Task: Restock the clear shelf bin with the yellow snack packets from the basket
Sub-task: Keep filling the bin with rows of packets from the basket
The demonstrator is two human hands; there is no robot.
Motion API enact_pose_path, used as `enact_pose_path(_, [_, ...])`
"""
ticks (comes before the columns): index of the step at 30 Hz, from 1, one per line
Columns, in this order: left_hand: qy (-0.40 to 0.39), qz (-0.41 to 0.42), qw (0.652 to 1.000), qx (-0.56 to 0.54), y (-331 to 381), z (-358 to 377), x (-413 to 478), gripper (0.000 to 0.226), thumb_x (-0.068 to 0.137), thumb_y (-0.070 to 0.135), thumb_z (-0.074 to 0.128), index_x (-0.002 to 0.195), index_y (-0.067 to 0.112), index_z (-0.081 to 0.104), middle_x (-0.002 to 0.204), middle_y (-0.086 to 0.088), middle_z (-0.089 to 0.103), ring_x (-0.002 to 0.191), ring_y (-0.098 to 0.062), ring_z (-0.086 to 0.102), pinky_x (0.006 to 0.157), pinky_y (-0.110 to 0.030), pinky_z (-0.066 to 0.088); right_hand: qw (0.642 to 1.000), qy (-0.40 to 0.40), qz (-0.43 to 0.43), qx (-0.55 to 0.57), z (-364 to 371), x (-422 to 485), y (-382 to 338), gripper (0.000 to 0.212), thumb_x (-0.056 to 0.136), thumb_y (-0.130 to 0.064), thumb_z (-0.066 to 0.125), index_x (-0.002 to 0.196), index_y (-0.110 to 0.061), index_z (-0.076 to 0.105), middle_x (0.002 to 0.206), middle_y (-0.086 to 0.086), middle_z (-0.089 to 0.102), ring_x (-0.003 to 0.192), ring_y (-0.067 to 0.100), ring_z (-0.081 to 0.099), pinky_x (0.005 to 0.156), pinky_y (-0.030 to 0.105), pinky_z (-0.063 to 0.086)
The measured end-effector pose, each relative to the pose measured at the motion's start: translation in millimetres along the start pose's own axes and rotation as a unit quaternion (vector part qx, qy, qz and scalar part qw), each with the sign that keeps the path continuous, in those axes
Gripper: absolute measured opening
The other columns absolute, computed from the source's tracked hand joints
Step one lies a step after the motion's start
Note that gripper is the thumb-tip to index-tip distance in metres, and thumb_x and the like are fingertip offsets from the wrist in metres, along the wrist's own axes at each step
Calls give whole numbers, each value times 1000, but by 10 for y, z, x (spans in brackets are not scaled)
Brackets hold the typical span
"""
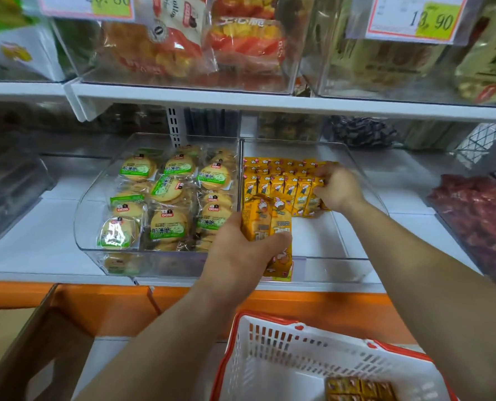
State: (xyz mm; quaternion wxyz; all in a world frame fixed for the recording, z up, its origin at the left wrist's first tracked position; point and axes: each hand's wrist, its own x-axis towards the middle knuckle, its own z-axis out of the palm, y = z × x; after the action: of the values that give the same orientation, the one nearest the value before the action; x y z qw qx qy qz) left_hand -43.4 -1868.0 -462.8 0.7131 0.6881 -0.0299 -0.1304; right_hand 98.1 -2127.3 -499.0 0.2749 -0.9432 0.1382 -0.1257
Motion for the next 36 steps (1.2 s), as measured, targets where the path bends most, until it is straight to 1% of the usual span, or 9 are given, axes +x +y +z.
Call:
enact_pose_path(6, [9, -8, 1000, -8, 13, 15, 9, 25, 85, 22, 81, 105, 22, 67, 78, 13, 77, 68, -3, 74, 48, -12, 51, 999, 15, -39, -14, -226, -301, -156, 57, 78, -16, 73, 132, -13, 56, 122, 15, 63, 106, 31, 62, 83, 32, 51])
enact_pose_path(11, [-12, -40, 999, -15, 34, 85, 13, 27, 83, 19, 82, 106, 21, 68, 87, 3, 79, 77, -14, 77, 62, -27, 62, 984, -57, -83, 145, -733, -1165, -360, 31, 84, -23, 77, 111, -25, 61, 99, 0, 66, 85, 19, 66, 76, 26, 52])
enact_pose_path(14, [-54, -65, 996, -11, 47, 161, -33, 24, 82, 16, 80, 102, 25, 70, 97, -4, 80, 94, -28, 76, 89, -50, 60, 954, -143, -66, 257, -991, -1743, -355, 28, 88, -21, 73, 113, -30, 64, 97, -5, 69, 84, 23, 68, 76, 36, 56])
enact_pose_path(19, [-187, -67, 980, 2, 77, 354, -237, 29, 87, 10, 75, 112, 22, 71, 106, -7, 79, 98, -29, 76, 90, -48, 61, 932, -146, -17, 332, -1163, -2228, -180, 44, 93, -22, 66, 129, -44, 56, 117, -3, 64, 93, 24, 69, 77, 34, 57])
enact_pose_path(22, [-238, -69, 969, 20, 58, 450, -349, 35, 81, 12, 77, 115, 21, 71, 111, -11, 77, 103, -34, 74, 94, -49, 59, 912, -163, 1, 376, -1216, -2234, -150, 38, 93, -21, 66, 126, -39, 63, 109, 15, 60, 91, 21, 67, 74, 33, 54])
enact_pose_path(26, [-239, -70, 968, 25, 20, 497, -394, 29, 85, 9, 75, 111, 23, 74, 109, -10, 78, 100, -33, 75, 90, -46, 60, 915, -175, -20, 364, -1315, -2244, -50, 20, 84, -13, 77, 101, -21, 72, 97, 3, 66, 77, 21, 60, 67, 26, 51])
enact_pose_path(29, [-191, -76, 979, -8, 36, 486, -354, 31, 93, 5, 67, 123, 15, 66, 108, -6, 79, 94, -28, 77, 71, -35, 62, 899, -150, 24, 411, -1395, -2224, 61, 15, 80, -6, 77, 86, -10, 64, 92, 10, 59, 75, 22, 61, 70, 33, 54])
enact_pose_path(33, [-149, -81, 983, -64, 105, 449, -329, 29, 96, 7, 63, 124, 12, 61, 109, -7, 78, 93, -29, 77, 64, -30, 62, 863, -126, 66, 484, -1389, -2206, 76, 29, 70, -17, 78, 69, -14, 49, 91, 18, 64, 74, 24, 64, 73, 38, 50])
enact_pose_path(36, [-139, -73, 985, -65, 103, 506, -341, 26, 95, 9, 65, 121, 10, 62, 110, -11, 78, 91, -29, 77, 61, -29, 61, 880, -139, 59, 451, -1222, -2260, 24, 30, 74, -11, 81, 69, -16, 52, 87, 14, 68, 70, 23, 61, 71, 36, 45])
